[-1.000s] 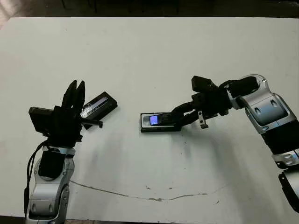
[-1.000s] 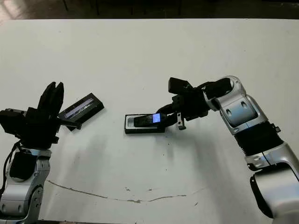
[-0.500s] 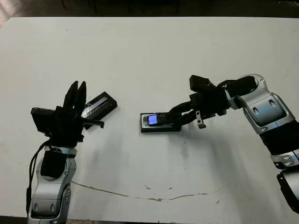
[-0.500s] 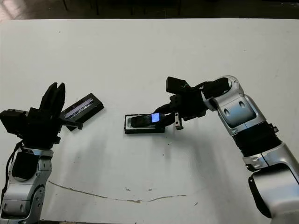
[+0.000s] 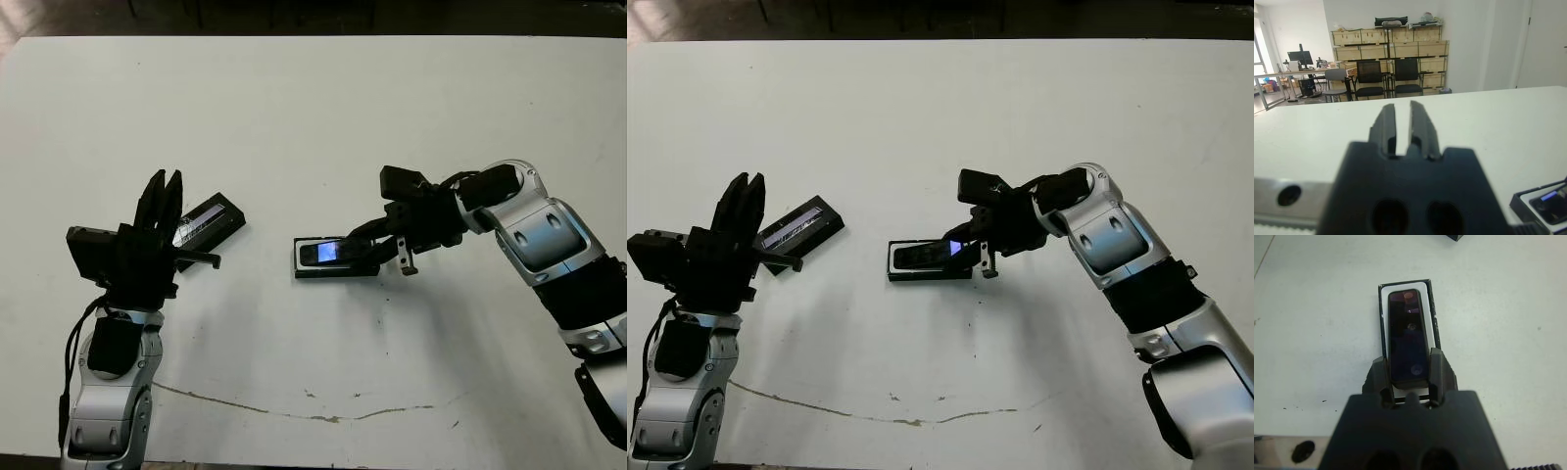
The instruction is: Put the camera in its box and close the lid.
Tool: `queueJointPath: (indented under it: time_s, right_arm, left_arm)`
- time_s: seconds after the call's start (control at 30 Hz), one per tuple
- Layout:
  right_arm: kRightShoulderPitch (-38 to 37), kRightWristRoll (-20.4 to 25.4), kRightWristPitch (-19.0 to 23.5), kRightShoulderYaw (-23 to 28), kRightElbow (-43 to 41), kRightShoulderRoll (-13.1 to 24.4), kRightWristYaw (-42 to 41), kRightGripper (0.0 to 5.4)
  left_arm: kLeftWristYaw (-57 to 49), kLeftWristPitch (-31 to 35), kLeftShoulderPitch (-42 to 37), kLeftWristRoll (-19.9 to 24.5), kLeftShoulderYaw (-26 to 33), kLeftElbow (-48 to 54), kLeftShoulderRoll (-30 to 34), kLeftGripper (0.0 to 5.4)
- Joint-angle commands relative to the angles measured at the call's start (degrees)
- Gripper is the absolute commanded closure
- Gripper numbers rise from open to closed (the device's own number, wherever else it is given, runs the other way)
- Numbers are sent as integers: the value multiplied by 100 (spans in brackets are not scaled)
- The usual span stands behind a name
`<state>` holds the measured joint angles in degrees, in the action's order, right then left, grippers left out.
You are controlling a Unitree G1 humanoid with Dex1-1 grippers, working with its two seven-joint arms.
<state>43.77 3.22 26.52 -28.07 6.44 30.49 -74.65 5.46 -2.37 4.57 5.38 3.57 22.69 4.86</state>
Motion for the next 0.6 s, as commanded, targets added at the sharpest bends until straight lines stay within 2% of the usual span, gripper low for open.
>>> queueJointPath:
  time_s: [0.03, 0.1, 0.17, 0.23, 0.47, 0.6]
  right_arm:
    - [-141, -94, -197, -255, 35, -60, -163, 536]
    - [-166, -84, -214, -248, 48, -77, -154, 536]
    - [-166, -14, 0, -237, 52, -103, -180, 536]
    - [-162, 111, 100, -186, 58, -118, -266, 498]
    - [-98, 300, -289, 241, -243, 41, -211, 347]
    - [-21, 434, -26, 546, -469, 133, -116, 264]
  left_arm:
    - [-27, 44, 126, -14, 40, -100, 5, 540]
    - [-16, 33, 126, -8, 43, -111, 4, 540]
    - [-3, 30, 131, 10, 42, -110, -3, 540]
    - [6, 13, 134, 0, 41, -120, 5, 540]
    - [40, -23, 132, 26, 63, -168, 17, 540]
    - [45, -96, 115, -16, 70, -229, 35, 540]
